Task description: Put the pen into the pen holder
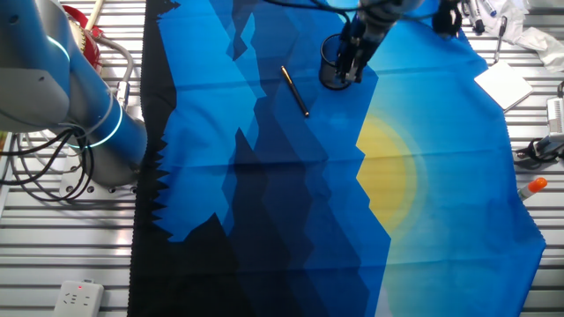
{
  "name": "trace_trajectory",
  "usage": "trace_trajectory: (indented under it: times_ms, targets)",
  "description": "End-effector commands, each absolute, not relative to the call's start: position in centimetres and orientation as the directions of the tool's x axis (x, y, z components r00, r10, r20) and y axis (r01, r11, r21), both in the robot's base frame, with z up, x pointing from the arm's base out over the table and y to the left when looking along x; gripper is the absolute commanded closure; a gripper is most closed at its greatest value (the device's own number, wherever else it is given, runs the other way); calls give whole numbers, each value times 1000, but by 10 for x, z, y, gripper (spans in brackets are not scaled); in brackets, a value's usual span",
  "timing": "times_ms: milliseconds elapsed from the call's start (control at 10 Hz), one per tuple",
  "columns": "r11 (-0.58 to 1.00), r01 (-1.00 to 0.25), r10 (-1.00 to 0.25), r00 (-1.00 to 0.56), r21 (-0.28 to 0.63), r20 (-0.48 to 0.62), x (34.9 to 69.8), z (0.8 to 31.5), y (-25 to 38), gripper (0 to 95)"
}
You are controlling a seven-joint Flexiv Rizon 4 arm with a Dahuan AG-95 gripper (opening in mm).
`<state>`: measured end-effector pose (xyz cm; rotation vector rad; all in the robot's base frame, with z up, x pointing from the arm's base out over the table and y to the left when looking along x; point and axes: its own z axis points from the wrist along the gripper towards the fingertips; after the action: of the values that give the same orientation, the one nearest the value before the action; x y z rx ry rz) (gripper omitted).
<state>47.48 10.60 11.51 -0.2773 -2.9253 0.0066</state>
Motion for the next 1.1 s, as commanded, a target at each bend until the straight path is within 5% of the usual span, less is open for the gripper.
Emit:
trace_trajectory:
  times_ms: [100, 1100]
  targets:
    - [981, 192, 193, -962, -24, 195, 473, 103, 105, 950]
    - [978, 207, 206, -958, -16, 199, 465, 55, 118, 950]
